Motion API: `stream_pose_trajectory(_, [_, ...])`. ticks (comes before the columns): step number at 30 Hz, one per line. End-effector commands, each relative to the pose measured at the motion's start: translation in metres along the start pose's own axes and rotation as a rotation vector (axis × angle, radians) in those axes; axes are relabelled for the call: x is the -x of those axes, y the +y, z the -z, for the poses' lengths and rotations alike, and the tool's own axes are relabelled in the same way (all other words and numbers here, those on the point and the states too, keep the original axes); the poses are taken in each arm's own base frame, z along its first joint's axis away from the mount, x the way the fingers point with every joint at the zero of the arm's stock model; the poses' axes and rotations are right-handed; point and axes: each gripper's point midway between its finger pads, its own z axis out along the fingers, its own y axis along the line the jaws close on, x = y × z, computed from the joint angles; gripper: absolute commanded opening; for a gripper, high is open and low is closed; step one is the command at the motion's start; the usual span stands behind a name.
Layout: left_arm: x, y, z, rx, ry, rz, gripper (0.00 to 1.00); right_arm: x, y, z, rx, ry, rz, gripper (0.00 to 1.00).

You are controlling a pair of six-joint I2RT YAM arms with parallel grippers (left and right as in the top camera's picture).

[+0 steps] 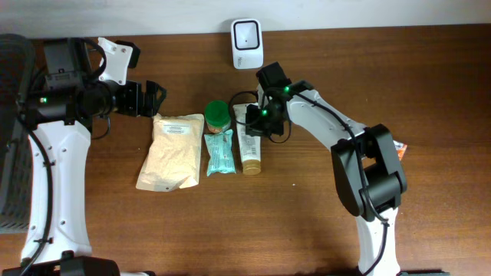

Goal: Scan the item barcode
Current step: 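Release the Kleenex pack at right and reach the right gripper to the Pantene tube, then grasp the white Pantene tube with the right gripper and pull it right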

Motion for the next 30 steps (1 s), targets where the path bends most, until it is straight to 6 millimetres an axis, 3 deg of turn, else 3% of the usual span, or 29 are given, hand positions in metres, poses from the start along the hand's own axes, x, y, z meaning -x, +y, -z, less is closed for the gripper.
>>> stream_pose_trajectory(1, [0.0,0.003,-0.001,0.005,0.0,-0.01,0.99,0.007,-0.015,-0.001,-0.029,0.004,0.012,0.15])
stream_pose_trajectory(6, [0.0,0.003,-0.001,0.005,0.0,-0.01,0.99,0.012,-0.016,0.035,-0.033,-0.018,0.0,0.2])
stream_pose_trajectory(13, [0.0,0.003,-0.001,0.005,0.0,-0.01,0.99,0.002,-0.028,0.035,-0.05,0.029,-0.036,0.27])
stream_pose_trajectory(18, [0.0,0.003,-0.001,0.005,0.0,-0.01,0.99,-0.002,0.008,0.043,0.084,0.032,0.163,0.27])
stream_pose_trajectory(22, [0.0,0.004,-0.001,0.005,0.0,-0.01,0.99,-0.003,0.032,0.079,0.109,-0.025,0.228,0.27])
stream_pose_trajectory(25, [0.0,0.003,-0.001,0.005,0.0,-0.01,0.99,-0.018,0.04,0.099,0.106,-0.011,0.23,0.25])
stream_pose_trajectory(27, [0.0,0.003,-0.001,0.005,0.0,-0.01,0.99,-0.033,0.039,0.098,0.09,0.041,0.222,0.22])
stream_pose_trajectory(30, [0.0,0.003,-0.001,0.005,0.0,-0.01,0.99,-0.062,0.037,0.07,0.057,0.146,0.223,0.2])
